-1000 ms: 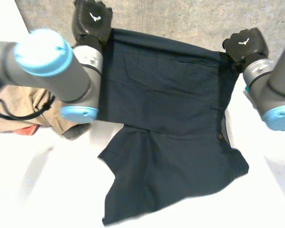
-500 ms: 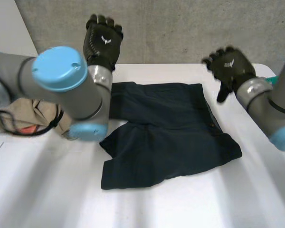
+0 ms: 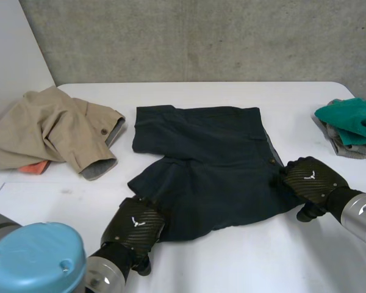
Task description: Fold the laundry.
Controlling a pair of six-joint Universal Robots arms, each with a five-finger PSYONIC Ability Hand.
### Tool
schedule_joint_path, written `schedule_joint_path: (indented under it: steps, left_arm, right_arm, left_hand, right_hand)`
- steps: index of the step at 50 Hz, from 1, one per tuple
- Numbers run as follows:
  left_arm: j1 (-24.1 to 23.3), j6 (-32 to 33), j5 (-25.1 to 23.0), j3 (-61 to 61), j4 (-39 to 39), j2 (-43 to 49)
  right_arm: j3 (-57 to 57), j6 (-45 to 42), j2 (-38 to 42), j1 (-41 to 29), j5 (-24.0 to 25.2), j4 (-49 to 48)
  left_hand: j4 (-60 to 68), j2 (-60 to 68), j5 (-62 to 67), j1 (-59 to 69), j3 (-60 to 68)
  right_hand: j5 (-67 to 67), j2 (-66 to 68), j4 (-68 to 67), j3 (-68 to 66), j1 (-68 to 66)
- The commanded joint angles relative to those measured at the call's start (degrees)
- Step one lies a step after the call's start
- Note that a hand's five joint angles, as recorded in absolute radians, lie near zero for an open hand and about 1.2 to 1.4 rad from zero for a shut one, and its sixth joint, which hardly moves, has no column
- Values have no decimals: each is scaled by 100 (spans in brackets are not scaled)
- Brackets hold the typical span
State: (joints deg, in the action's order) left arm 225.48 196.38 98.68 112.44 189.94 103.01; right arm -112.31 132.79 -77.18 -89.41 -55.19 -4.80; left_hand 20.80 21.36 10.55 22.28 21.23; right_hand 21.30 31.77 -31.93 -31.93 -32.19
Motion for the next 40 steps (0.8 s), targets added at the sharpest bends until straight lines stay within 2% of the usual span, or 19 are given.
schedule_joint_path:
  steps: [1,5,8,10,16,23,25,27,29,32,34,36,37,40]
  left_arm:
    - [111,67,37,-73,788,570]
    - [119,67,55,-143,1176,737]
    - [111,172,72,-257,1326,921]
    - [119,286,99,-293,1396,992]
    - [111,857,353,-390,1957,1177]
    - [84,1463,547,-320,2065,1020]
    - [84,1543,530,-241,1951,775]
    - [67,1578,503,-101,1575,302]
    - [14,1570,494,-82,1135,19]
    - [-327,1517,494,-187,-381,-543]
    - [-434,1473,494,-240,-1035,-720]
    - [-574,1299,477,-319,-1912,-879]
    - [-610,1210,468,-346,-2160,-914]
    - [-680,850,398,-539,-2497,-923]
  right_arm:
    - [131,-43,800,38,-18,-698]
    - [157,-148,906,29,-18,-1023]
    - [192,-228,1082,20,-9,-1234]
    - [245,-236,1152,12,-26,-1400]
    - [272,-236,1161,3,-35,-1507]
    - [254,-184,1047,-6,-333,-1218]
    - [271,-210,671,-6,-562,-727]
    - [307,-228,363,20,-685,-305]
    - [412,-254,-103,55,-835,503]
    - [579,-377,-552,73,-923,1672]
    - [675,-674,-894,125,-975,2714]
    - [702,-982,-1053,222,-984,3342]
    - [693,-1358,-1158,344,-1019,3867]
    - [667,-1879,-1194,451,-994,4311]
  left_hand:
    - [68,12,93,-80,25]
    - [672,616,696,524,628]
    - [1428,1372,1453,1280,1385]
    - [2066,2011,2091,1918,2023]
    - [5912,5857,5937,5764,5869]
    - [5920,5864,5945,5772,5877]
    - [5920,5864,5945,5772,5877]
    - [5920,5864,5945,5772,5877]
    - [5920,5864,5945,5772,5877]
    - [5920,5864,5945,5772,5877]
    - [5920,5864,5945,5772,5877]
    - [5920,5864,5945,5772,5877]
    - [5920,5864,5945,5772,5877]
    - [5920,5864,5945,5772,5877]
  right_hand:
    - [283,237,-220,-220,-194]
    - [1022,976,-959,-959,-933]
    - [2934,2888,-2871,-2871,-2845]
    - [4858,4812,-4795,-4795,-4769]
    - [4870,4823,-4807,-4807,-4781]
    - [4870,4823,-4807,-4807,-4781]
    - [4870,4823,-4807,-4807,-4781]
    - [4870,4823,-4807,-4807,-4781]
    - [4870,4823,-4807,-4807,-4781]
    - [4870,4823,-4807,-4807,-4781]
    - [4870,4823,-4807,-4807,-4781]
    - [4870,4823,-4807,-4807,-4781]
    - [4870,4823,-4807,-4807,-4781]
    - [4870,4823,-4807,-4807,-4781]
